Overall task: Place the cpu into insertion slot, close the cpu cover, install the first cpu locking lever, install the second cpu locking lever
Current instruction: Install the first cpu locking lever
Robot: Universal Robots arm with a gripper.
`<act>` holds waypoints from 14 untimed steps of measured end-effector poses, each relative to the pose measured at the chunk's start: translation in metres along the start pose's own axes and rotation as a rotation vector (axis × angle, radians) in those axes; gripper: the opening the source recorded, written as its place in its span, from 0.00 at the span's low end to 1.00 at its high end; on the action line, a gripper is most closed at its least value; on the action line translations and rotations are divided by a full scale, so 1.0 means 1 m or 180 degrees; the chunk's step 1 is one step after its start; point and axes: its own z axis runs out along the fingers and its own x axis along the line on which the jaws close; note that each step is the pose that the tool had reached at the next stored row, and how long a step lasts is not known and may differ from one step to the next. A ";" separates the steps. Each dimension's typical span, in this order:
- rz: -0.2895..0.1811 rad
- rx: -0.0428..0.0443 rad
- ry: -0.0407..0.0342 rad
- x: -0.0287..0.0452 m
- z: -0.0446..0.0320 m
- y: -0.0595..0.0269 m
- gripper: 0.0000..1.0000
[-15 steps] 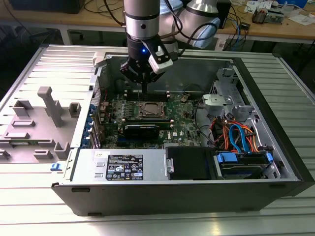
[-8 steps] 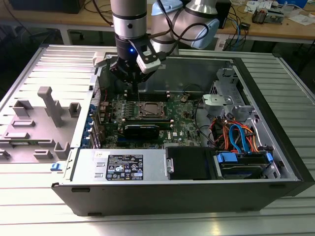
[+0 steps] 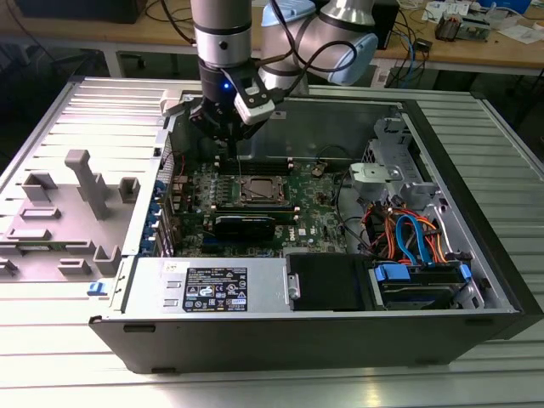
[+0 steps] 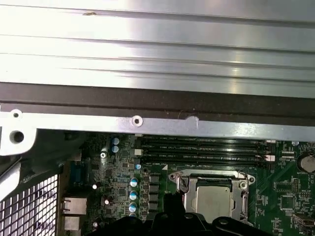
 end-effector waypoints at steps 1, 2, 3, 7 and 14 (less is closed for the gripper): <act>-0.0001 -0.0001 0.0000 0.0000 0.0011 0.0009 0.11; -0.0001 -0.0002 0.0000 0.0000 0.0019 0.0016 0.11; -0.0003 -0.0001 0.0001 0.0000 0.0027 0.0025 0.11; -0.0010 -0.0002 0.0001 -0.0002 0.0045 0.0077 0.11; -0.0020 -0.0003 0.0002 -0.0033 0.0059 0.0111 0.11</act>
